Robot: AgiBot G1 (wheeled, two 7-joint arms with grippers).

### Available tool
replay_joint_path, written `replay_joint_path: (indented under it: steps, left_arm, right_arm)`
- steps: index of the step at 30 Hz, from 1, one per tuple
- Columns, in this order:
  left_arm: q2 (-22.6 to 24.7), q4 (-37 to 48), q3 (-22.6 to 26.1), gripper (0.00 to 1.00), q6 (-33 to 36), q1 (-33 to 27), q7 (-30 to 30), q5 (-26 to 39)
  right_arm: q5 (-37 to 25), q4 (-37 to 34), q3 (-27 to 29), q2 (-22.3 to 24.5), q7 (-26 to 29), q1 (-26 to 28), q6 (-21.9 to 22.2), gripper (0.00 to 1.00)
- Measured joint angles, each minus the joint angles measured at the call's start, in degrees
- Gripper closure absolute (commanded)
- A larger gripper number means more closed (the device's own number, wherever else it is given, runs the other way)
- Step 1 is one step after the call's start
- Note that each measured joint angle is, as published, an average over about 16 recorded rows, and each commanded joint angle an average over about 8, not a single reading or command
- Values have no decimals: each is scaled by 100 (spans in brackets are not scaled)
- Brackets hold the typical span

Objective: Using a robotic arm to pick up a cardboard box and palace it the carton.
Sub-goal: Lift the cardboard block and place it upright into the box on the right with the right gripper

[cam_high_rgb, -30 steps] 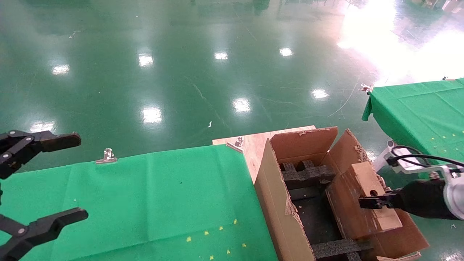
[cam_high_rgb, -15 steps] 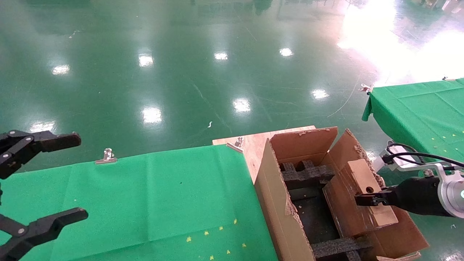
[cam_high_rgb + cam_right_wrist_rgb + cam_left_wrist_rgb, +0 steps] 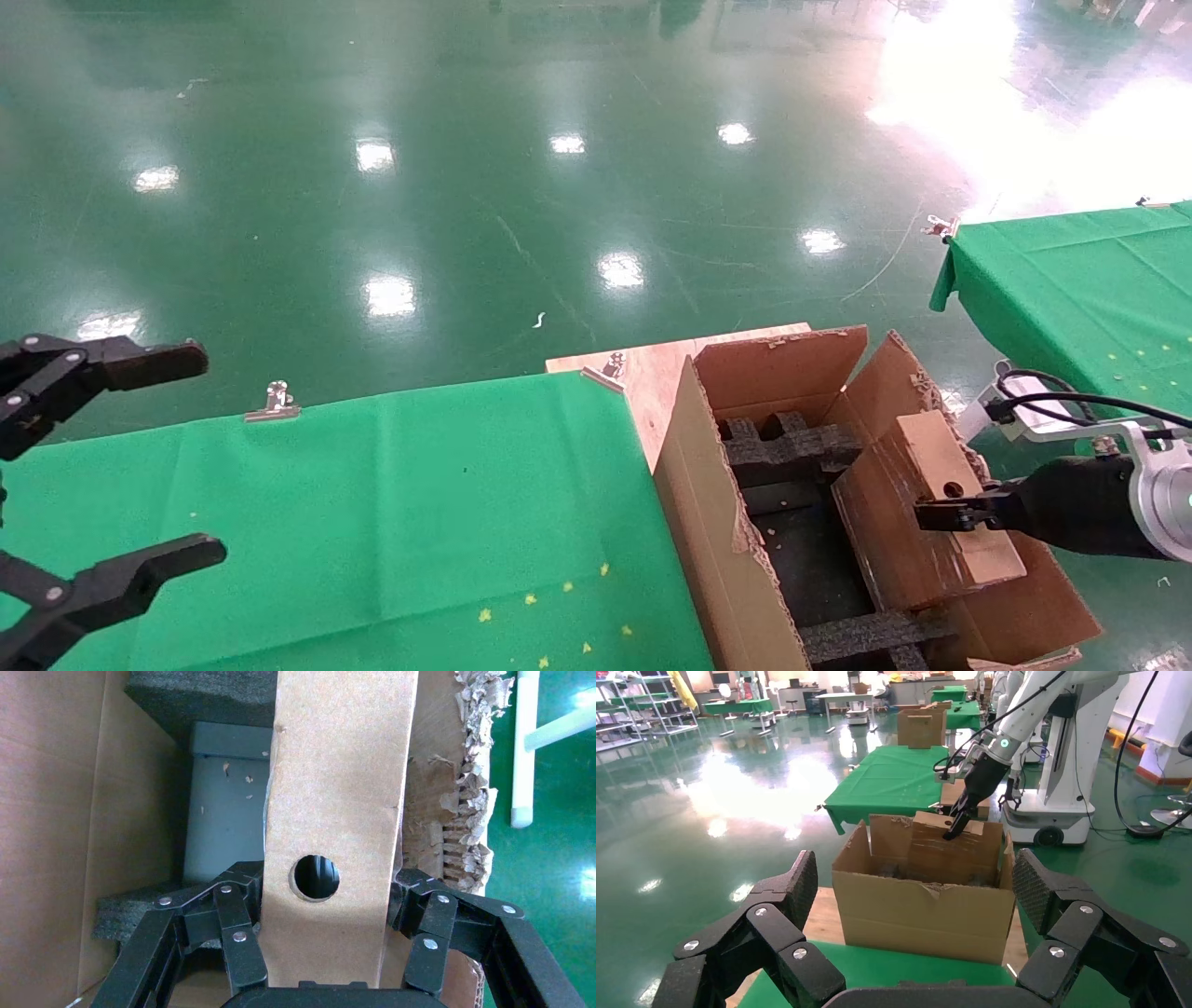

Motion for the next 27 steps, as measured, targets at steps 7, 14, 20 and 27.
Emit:
replay_joint_path:
  steps: [7, 14, 20, 27]
  left_arm:
    - [0, 0, 0, 0, 0, 0, 0, 0]
    - [0, 0, 0, 0, 0, 0, 0, 0]
    - [0, 0, 0, 0, 0, 0, 0, 0]
    - [0, 0, 0, 0, 0, 0, 0, 0]
  right_arm:
    - [87, -359, -28, -155, -153, -47, -36, 100]
    - [228, -799, -38, -339, -400, -92, -66, 100]
    - [369, -1134, -42, -499, -609, -150, -55, 100]
    - [503, -1512, -77, -758, -800, -287, 43, 100]
